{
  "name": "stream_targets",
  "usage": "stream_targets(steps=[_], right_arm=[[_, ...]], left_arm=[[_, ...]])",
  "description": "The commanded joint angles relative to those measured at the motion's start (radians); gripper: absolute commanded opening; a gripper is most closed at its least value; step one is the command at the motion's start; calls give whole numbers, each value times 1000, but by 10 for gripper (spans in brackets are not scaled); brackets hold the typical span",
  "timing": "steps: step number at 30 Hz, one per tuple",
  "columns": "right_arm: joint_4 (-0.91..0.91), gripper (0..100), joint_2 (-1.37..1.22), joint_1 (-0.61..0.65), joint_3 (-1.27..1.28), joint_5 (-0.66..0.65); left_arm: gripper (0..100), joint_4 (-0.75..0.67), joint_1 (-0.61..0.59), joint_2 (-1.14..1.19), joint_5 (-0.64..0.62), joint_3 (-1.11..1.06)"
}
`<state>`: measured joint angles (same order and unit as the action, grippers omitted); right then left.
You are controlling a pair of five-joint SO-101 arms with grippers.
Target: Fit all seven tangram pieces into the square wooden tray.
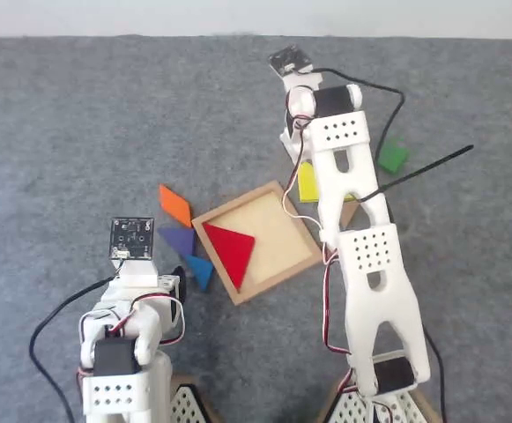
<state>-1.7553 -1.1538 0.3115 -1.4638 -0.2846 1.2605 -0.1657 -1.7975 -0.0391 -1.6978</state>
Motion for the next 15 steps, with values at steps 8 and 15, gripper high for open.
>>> stream_targets(steps=[8, 15], right_arm=[[-44, 292, 291, 71, 446, -101], [2, 295, 392, 76, 612, -84]], left_arm=[[164, 3, 3, -23, 2, 15], [164, 3, 3, -23, 2, 15]])
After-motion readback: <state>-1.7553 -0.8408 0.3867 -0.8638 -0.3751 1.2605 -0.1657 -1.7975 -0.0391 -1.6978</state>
